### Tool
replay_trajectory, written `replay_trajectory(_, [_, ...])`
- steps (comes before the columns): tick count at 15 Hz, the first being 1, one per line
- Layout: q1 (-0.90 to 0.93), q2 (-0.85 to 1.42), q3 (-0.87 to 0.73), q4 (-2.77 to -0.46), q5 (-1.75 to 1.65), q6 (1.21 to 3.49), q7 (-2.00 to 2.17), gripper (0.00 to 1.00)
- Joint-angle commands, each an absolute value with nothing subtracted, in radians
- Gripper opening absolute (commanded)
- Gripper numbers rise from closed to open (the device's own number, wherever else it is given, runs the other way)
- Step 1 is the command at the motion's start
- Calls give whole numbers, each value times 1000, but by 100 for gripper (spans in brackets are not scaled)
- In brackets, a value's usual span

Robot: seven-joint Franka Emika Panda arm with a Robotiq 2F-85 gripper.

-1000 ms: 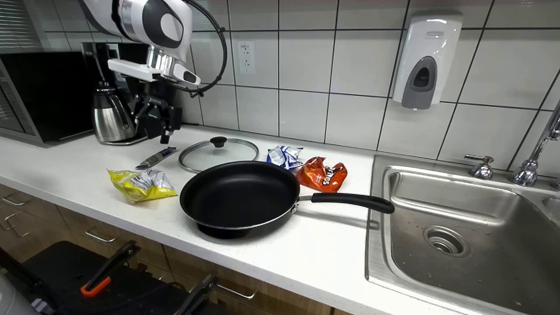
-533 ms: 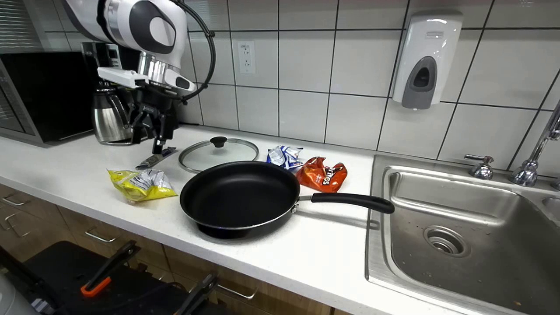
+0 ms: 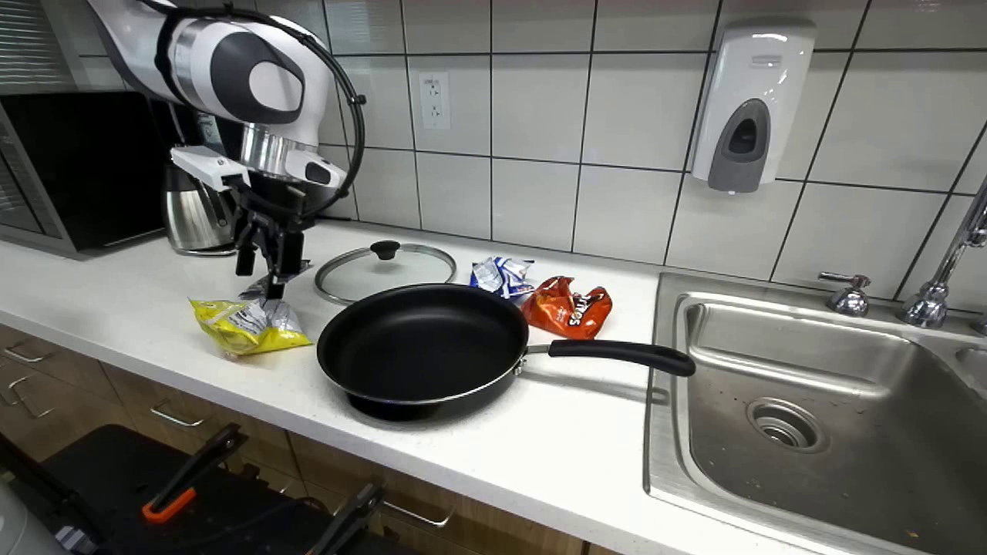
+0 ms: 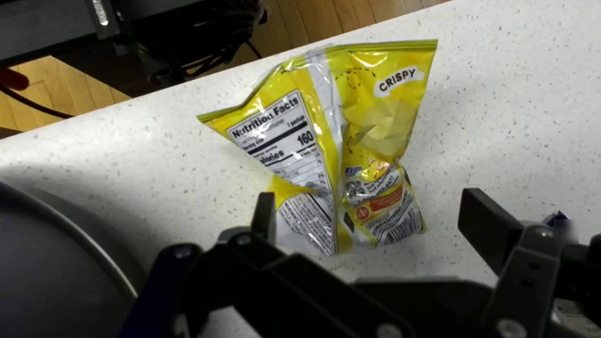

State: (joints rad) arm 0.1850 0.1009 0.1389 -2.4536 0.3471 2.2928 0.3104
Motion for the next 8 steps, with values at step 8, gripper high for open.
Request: replay_trajectory(8, [155, 82, 127, -2511, 409, 2362, 297, 100])
